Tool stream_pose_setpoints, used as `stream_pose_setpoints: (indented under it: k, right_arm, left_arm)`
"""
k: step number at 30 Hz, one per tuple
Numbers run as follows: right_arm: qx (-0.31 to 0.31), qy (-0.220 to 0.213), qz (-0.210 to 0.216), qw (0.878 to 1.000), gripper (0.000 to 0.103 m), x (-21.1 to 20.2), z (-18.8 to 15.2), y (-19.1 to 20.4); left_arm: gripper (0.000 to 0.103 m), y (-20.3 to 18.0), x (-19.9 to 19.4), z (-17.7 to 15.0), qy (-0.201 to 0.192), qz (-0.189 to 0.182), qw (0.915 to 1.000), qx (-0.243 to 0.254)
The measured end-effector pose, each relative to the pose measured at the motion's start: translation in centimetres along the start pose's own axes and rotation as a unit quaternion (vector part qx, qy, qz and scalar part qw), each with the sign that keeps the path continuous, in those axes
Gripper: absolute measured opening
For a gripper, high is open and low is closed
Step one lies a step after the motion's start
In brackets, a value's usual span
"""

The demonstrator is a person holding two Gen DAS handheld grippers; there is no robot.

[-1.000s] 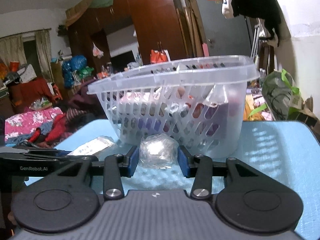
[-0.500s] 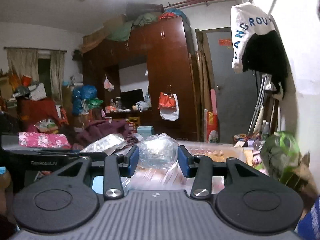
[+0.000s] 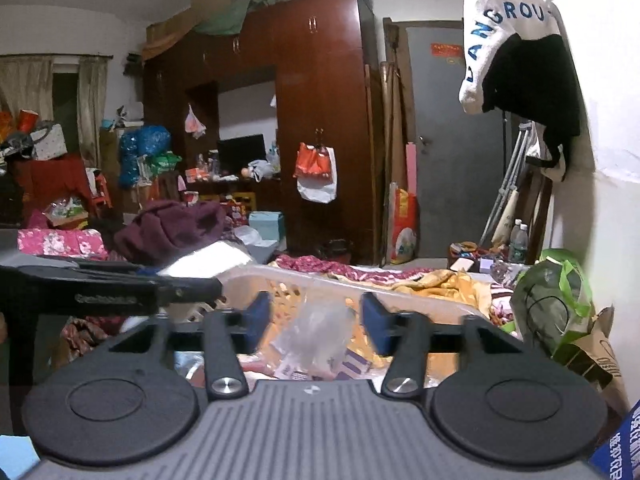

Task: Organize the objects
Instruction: 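Carry both items over the white basket and open both tools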

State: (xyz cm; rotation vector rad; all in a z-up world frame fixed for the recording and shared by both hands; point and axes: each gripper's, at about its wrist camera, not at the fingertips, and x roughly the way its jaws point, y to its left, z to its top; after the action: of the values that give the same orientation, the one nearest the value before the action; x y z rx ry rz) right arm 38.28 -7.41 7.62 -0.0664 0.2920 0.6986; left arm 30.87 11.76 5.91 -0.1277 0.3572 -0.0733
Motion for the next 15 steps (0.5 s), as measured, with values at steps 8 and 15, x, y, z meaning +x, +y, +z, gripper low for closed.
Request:
stream_pose_setpoints:
  k: [8,15]
  right_arm:
    - [0.018,-0.023,-0.004,1.000,0.103,-3.0,-0.7,-0.9]
    - [0.029,-0.015,-0.058,0.998,0.103,-5.6,-1.4,-1.1]
  left_arm:
    - [0.084,-1.0,-0.9,-0.2,-0.011,0.028,0.9993,0.024]
    - [0.099,-2.1,-3.5,-1.5,-0.009,0.016,0.9990,0.040]
